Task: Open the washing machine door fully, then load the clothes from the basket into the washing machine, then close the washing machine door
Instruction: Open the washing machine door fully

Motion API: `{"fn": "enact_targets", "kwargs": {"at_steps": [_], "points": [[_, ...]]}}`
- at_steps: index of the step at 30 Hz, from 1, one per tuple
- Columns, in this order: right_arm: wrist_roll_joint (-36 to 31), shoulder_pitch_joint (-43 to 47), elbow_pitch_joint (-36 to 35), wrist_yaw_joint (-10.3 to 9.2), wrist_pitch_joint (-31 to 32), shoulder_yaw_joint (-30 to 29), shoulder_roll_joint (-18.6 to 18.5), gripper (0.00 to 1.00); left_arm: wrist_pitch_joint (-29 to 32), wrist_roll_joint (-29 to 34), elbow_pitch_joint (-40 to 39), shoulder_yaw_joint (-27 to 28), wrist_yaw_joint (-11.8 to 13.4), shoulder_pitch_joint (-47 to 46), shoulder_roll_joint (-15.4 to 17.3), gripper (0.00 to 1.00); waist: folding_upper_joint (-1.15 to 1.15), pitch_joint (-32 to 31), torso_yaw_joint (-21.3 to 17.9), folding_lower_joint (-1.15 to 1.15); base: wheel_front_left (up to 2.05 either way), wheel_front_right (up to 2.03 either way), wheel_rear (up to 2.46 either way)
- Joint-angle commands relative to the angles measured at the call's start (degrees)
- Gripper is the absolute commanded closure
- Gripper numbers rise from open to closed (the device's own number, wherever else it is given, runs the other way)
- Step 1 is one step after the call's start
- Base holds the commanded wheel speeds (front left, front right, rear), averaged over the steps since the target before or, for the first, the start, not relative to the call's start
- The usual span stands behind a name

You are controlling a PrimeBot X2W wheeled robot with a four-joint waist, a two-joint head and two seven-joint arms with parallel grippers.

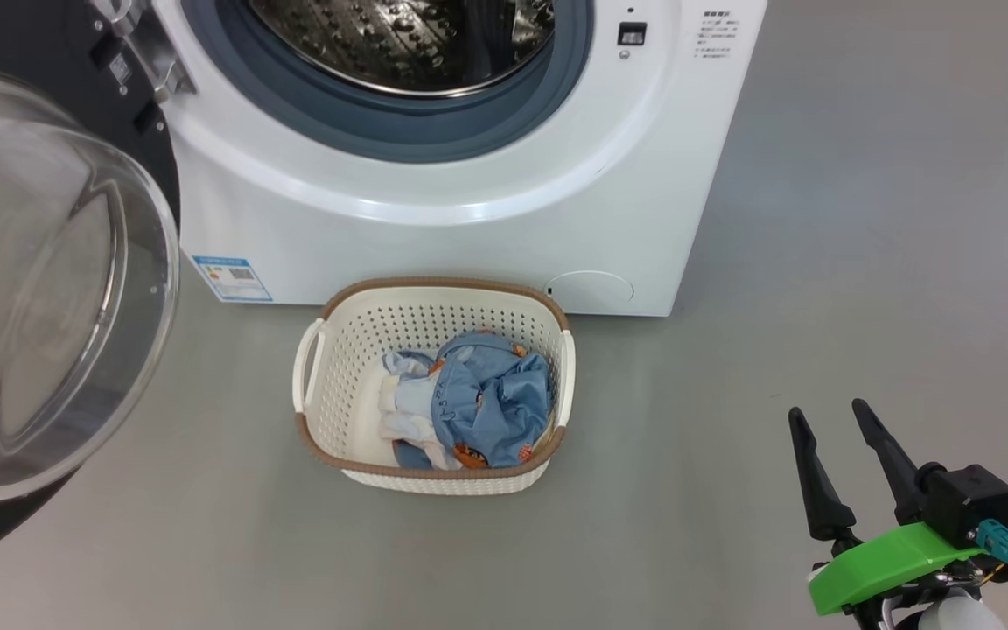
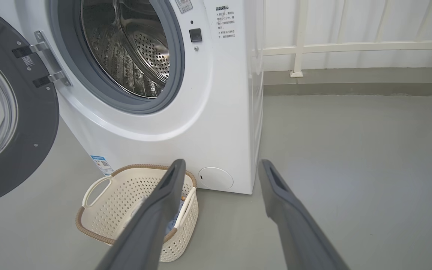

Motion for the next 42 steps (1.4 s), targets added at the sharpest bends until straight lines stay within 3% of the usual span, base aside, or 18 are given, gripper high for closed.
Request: {"fn": "enact_targets", "kwargs": {"at_steps": [1, 3, 12, 18, 28, 42], "points": [[0.4, 0.0, -1.3, 0.17, -0.7, 1.5, 0.1, 0.0, -0.3, -0.8, -2.1, 0.5, 0.0, 1.0, 2.0, 0.29, 0.0, -0.6, -0.5, 0.0, 0.0, 0.0, 0.0], [0.5, 0.3, -1.5, 0.17, -0.7, 1.5, 0.2, 0.0, -0.3, -2.1, -3.5, -1.6, 0.5, 2.7, 2.0, 0.0, 0.0, -0.9, -0.8, 0.0, 0.0, 0.0, 0.0], [0.4, 0.9, -2.7, 0.17, -0.7, 1.6, 0.5, 0.0, -0.3, -4.5, -10.8, -13.1, 5.5, 10.1, 2.0, 0.0, 0.0, -1.8, -2.3, 0.0, 0.0, 0.0, 0.0], [0.1, 1.0, -4.1, 0.17, -0.7, 1.9, 0.8, 0.0, -0.3, -5.1, -14.0, -21.1, 7.1, 13.5, 2.0, 0.0, 0.0, -2.2, -4.4, 0.0, 0.0, 0.0, 0.0], [-0.4, 2.2, -5.9, 0.17, -0.7, 2.1, 1.3, 0.0, -0.3, -2.6, -15.2, -26.7, 7.7, 16.1, 2.0, 0.0, 0.0, -3.3, -7.7, 0.0, 0.0, 0.0, 0.0], [-0.8, 4.2, -7.5, 0.17, -0.7, 1.5, 2.0, 0.0, -0.3, 2.4, -15.3, -29.8, 4.7, 19.3, 2.0, 0.0, 0.0, -4.6, -9.5, 0.0, 0.0, 0.0, 0.0]]}}
